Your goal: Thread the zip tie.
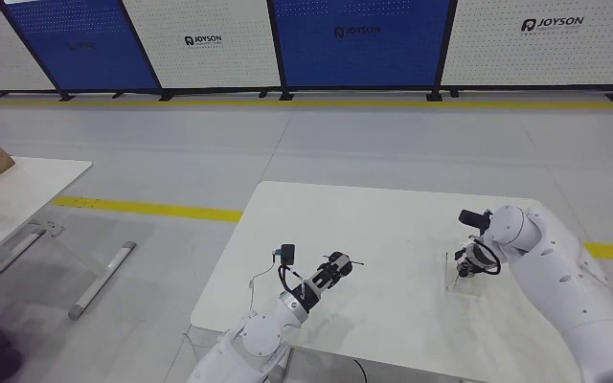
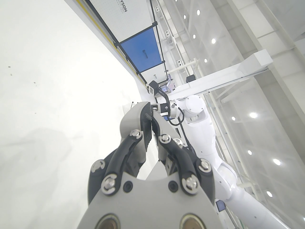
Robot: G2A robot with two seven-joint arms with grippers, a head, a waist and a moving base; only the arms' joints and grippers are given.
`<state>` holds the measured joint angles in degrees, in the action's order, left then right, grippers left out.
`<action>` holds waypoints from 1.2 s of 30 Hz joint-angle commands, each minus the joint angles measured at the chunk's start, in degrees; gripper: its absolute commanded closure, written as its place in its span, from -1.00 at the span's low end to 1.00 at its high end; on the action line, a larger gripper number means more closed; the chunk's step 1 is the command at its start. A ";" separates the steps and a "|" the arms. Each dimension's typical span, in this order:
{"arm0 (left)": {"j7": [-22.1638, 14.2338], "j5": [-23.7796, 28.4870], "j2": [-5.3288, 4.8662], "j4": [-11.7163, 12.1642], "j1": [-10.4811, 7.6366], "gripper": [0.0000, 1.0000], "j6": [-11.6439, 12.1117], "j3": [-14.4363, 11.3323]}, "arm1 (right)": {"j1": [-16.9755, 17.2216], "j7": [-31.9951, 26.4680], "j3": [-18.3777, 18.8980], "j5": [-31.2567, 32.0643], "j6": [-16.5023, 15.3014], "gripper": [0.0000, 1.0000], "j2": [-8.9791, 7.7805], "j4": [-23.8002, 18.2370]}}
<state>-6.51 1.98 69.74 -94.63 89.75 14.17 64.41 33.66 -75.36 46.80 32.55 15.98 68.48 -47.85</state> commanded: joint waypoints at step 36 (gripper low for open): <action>0.00 0.00 0.00 0.00 0.00 1.00 0.00 0.00 | 22.61 4.51 24.95 -9.15 -5.41 1.00 -8.86 -29.26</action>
<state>-6.51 1.98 69.74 -94.63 89.75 14.17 64.41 56.26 -71.32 71.34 25.24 10.78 59.57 -76.90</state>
